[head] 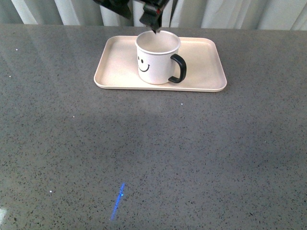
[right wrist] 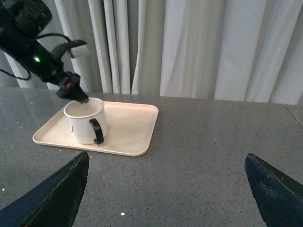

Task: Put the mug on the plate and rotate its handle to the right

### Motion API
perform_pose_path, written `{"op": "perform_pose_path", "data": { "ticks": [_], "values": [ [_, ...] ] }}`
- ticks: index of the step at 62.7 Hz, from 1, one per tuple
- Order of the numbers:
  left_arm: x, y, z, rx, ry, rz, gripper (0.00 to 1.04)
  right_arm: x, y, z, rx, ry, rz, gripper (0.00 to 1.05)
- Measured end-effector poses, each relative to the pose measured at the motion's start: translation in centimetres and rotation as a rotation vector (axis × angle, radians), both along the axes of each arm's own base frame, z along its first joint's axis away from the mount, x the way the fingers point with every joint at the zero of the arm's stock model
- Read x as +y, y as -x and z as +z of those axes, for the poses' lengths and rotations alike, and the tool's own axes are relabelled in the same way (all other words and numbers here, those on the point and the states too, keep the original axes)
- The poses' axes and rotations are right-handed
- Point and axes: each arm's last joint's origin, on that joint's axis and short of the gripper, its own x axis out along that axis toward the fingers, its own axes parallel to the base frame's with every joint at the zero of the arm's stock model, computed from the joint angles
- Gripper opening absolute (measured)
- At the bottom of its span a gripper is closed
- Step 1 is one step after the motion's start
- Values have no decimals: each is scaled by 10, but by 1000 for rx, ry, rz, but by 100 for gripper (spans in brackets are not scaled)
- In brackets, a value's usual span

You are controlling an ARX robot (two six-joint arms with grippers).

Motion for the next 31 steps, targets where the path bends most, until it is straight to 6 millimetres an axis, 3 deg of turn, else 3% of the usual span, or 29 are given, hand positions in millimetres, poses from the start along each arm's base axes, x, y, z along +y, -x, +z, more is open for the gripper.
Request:
{"op": "perform_pose_path", "data": {
  "ticks": [11, 14, 17, 24, 31],
  "values": [
    [28, 13, 40, -175, 71, 113, 94, 0, 0, 0, 0, 0, 0, 96],
    [36, 19, 41, -428, 90, 395, 82, 0, 0, 0, 0, 0, 2, 96],
    [47, 34, 36, -581, 148, 543, 73, 0, 0, 0, 0, 0, 0, 96],
    [73, 76, 26, -749, 283, 645, 55, 0, 0, 0, 0, 0, -1, 96],
    [97, 120, 19, -812, 348, 661, 35, 0, 0, 0, 0, 0, 0, 96]
  ]
}}
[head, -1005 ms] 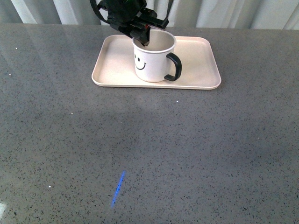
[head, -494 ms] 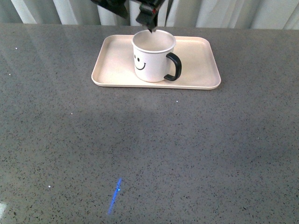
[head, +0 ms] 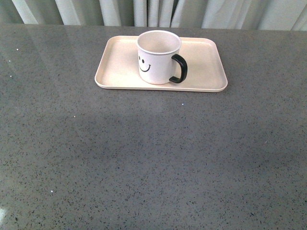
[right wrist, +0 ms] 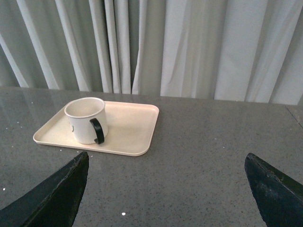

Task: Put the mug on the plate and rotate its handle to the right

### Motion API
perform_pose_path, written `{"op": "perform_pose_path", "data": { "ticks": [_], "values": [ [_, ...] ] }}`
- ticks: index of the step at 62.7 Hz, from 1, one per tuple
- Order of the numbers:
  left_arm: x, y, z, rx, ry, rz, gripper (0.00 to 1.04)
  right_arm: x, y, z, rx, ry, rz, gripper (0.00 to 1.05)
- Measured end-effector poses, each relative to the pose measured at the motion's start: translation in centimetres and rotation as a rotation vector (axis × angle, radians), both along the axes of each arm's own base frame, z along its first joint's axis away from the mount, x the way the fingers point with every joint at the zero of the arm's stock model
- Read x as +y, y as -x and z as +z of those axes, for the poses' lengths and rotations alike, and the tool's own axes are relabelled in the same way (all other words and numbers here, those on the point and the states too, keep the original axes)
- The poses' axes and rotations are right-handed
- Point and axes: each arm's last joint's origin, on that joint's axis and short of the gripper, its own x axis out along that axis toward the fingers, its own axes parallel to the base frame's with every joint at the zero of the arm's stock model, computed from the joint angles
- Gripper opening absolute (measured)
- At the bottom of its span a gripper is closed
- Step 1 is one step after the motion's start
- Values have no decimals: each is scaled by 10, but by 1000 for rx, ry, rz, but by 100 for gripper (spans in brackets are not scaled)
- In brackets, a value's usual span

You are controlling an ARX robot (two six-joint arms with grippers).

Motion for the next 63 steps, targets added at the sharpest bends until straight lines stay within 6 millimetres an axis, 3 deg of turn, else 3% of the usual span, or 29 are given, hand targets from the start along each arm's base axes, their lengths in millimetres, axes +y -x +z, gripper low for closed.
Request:
{"op": "perform_pose_path", "data": {
  "ticks": [4, 10, 36, 47, 63],
  "values": [
    [19, 35, -13, 16, 6, 12, 18, 0, 0, 0, 0, 0, 0, 96],
    [32, 65, -24, 39, 10, 9, 1, 0, 0, 0, 0, 0, 0, 96],
    [62, 166, -41, 47, 8, 5, 1, 0, 0, 0, 0, 0, 0, 96],
    [73, 189, -54, 62, 8, -7, 1, 0, 0, 0, 0, 0, 0, 96],
    [77, 216, -53, 55, 9, 5, 1, 0, 0, 0, 0, 0, 0, 96]
  ]
}}
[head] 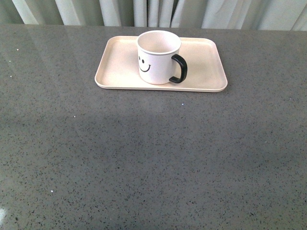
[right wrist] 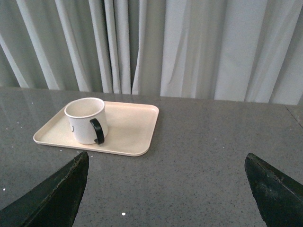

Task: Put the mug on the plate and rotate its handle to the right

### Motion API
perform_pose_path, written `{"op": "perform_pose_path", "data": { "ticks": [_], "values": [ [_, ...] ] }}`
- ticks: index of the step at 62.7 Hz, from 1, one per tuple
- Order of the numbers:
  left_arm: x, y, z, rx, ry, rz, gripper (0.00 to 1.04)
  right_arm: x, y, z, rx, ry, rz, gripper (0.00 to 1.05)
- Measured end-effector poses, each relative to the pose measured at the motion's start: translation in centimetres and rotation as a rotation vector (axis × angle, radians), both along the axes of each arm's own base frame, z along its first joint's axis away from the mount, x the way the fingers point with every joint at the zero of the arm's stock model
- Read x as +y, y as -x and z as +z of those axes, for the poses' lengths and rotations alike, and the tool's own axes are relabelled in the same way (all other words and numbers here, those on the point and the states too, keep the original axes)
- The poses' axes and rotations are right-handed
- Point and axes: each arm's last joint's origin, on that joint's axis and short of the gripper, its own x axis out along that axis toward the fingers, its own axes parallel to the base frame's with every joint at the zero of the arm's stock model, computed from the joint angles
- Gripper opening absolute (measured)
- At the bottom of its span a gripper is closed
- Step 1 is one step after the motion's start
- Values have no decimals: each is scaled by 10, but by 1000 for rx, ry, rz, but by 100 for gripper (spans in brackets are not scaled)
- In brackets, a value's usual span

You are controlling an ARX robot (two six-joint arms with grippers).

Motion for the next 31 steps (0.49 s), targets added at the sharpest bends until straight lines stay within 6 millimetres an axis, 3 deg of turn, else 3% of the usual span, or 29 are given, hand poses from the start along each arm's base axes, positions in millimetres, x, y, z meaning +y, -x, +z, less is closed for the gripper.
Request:
{"op": "perform_pose_path", "data": {
  "ticks": [31],
  "values": [
    [0, 34, 3, -9, 0, 0, 1, 0, 0, 0, 0, 0, 0, 96]
  ]
}}
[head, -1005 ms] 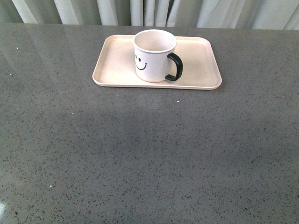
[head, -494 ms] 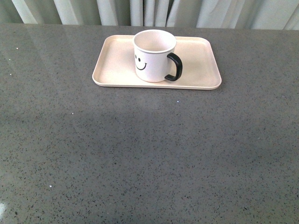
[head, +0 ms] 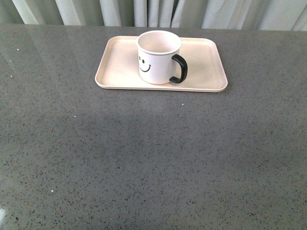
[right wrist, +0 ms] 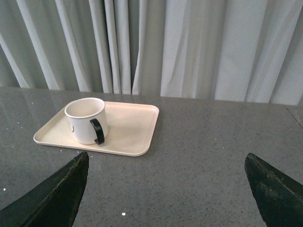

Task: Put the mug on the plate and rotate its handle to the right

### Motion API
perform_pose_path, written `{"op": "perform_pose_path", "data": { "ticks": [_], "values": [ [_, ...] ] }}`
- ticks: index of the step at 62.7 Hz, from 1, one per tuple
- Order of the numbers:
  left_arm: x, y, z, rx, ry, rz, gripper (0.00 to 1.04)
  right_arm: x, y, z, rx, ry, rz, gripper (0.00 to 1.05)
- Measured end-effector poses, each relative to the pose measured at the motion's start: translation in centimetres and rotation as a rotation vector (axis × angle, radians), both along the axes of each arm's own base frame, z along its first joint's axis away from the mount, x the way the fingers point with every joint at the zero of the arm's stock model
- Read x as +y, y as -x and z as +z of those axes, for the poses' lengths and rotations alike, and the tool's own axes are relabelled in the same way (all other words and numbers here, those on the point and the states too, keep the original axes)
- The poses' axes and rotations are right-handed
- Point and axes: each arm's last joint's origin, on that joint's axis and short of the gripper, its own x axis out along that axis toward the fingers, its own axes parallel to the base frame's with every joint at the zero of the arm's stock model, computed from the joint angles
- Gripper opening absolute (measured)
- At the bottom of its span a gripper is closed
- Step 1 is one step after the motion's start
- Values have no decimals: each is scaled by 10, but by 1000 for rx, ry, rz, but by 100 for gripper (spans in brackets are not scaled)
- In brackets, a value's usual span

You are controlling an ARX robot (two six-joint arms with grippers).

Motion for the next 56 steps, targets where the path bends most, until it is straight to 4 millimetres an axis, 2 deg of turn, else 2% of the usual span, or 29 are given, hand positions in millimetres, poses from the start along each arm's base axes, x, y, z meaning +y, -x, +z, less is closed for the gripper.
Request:
{"op": "perform_pose_path", "data": {
  "ticks": [56],
  "values": [
    [0, 27, 5, -20, 0, 0, 1, 0, 0, 0, 0, 0, 0, 96]
  ]
}}
